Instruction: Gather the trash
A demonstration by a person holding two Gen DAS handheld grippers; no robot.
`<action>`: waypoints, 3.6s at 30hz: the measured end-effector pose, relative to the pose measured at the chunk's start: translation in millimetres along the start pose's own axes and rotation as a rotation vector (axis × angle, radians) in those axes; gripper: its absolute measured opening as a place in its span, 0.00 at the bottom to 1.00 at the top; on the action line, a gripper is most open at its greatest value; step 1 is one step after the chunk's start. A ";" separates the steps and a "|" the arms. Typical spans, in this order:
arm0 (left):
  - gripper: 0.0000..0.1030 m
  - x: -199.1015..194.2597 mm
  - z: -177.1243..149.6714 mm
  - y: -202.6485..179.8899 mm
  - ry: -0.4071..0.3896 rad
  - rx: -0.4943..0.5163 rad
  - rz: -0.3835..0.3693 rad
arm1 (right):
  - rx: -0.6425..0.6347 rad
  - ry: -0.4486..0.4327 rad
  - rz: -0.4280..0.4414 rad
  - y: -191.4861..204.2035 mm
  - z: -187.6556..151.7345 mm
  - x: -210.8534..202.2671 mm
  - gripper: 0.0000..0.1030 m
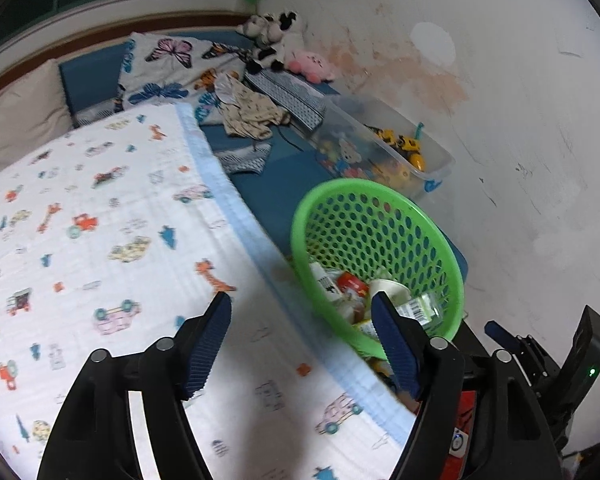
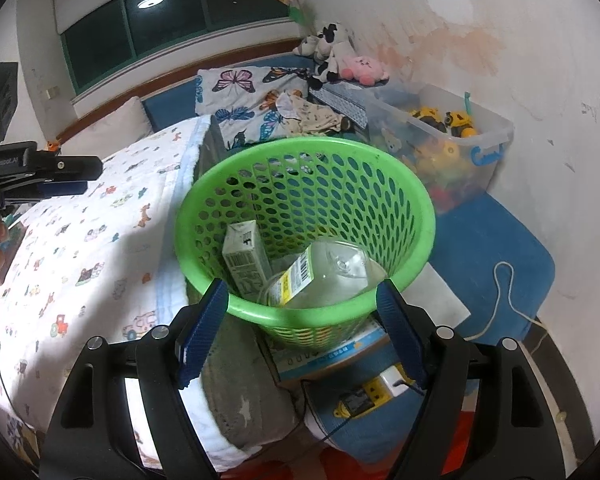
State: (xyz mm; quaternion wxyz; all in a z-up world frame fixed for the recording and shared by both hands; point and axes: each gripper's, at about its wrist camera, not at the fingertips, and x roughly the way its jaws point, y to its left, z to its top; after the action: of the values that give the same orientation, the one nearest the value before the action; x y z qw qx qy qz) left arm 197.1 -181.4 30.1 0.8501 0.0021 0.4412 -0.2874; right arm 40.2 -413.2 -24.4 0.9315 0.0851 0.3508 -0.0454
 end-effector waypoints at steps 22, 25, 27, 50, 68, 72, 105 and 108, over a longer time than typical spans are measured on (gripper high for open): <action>0.84 -82.7 -50.2 55.7 -0.143 -0.027 0.186 | -0.086 -0.049 0.084 56.5 6.2 -22.5 0.80; 0.85 -90.2 -55.4 61.1 -0.155 -0.039 0.199 | -0.099 -0.049 0.094 64.4 6.0 -24.4 0.81; 0.86 -95.7 -60.9 64.0 -0.166 -0.040 0.216 | -0.109 -0.050 0.097 71.6 6.3 -25.4 0.81; 0.92 -127.7 -115.9 77.9 -0.234 -0.031 0.352 | -0.154 -0.053 0.150 120.3 1.6 -37.8 0.90; 0.93 -135.3 -139.1 84.4 -0.243 -0.066 0.411 | -0.162 -0.041 0.190 140.0 -4.8 -38.2 0.95; 0.93 -135.8 -142.0 84.8 -0.241 -0.073 0.412 | -0.163 -0.039 0.193 141.4 -6.1 -38.0 0.95; 0.93 -140.0 -146.0 79.1 -0.249 -0.063 0.430 | -0.158 -0.033 0.208 143.0 -7.9 -39.7 0.96; 0.93 -139.7 -145.2 77.5 -0.248 -0.062 0.430 | -0.154 -0.033 0.210 142.7 -7.8 -39.4 0.96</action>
State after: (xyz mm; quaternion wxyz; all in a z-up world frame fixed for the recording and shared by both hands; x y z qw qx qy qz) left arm 64.2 -11.3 27.1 0.9390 0.0344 0.3316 -0.0844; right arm 26.1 -270.7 14.0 0.9405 0.0488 0.3271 0.0780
